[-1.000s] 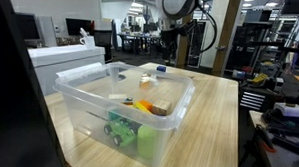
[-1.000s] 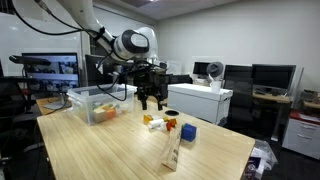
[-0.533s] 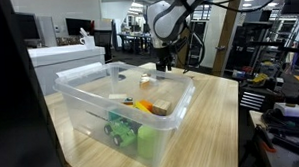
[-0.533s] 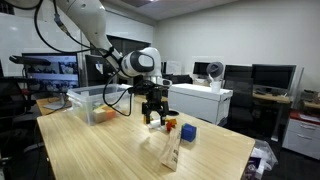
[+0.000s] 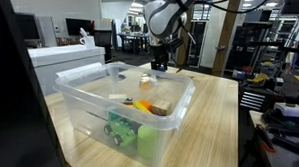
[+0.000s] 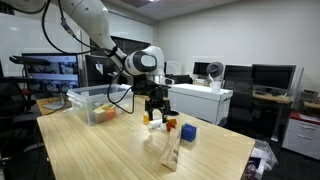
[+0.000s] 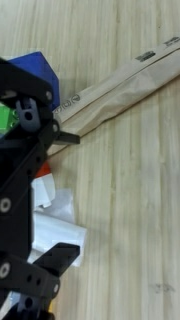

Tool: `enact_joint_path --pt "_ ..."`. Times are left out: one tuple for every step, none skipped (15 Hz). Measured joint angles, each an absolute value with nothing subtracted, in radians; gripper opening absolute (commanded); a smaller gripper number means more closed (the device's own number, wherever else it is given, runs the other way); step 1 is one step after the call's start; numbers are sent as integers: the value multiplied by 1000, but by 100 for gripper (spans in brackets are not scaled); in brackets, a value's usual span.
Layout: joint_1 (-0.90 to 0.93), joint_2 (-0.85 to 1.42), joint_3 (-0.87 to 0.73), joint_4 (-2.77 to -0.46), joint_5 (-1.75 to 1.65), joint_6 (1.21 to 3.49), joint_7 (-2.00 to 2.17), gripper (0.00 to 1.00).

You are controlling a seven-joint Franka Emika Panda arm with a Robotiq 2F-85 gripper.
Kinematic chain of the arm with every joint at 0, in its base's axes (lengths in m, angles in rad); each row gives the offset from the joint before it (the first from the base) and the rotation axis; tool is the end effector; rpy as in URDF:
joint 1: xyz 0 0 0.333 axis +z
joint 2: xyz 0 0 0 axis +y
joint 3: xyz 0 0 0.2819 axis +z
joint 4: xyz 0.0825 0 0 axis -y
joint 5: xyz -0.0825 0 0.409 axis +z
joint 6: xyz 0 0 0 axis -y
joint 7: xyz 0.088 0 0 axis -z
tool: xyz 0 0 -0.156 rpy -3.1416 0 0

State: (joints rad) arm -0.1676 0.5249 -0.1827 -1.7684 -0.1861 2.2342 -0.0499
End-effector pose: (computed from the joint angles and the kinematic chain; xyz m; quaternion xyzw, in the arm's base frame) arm 0.6114 -0.2356 0.1736 0.9896 -0.0791 -0.0498 0.1096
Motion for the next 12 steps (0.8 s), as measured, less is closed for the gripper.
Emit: enact_joint_path --pt "-169 524 -182 -1761 -173 2231 -50 100" --pt "-170 524 -182 -1756 -159 2227 -50 100" --pt "-172 524 -182 -1754 -148 2222 -50 100" --pt "-175 523 -180 -1754 -137 2213 -51 100" --pt "-179 523 -177 -1754 -126 2204 -52 100" --pt "-184 523 -173 -1754 -118 2194 -54 100" --pt "-189 523 -170 -1754 -111 2185 -56 100" --pt "-194 523 -166 -1754 -104 2178 -59 100" --pt "-198 523 -165 -1754 -98 2173 -63 100" --pt "-202 523 -164 -1754 -91 2173 -70 100" --pt "-212 523 -162 -1754 -89 2174 -77 100" --pt "-215 523 -162 -1754 -89 2174 -78 100"
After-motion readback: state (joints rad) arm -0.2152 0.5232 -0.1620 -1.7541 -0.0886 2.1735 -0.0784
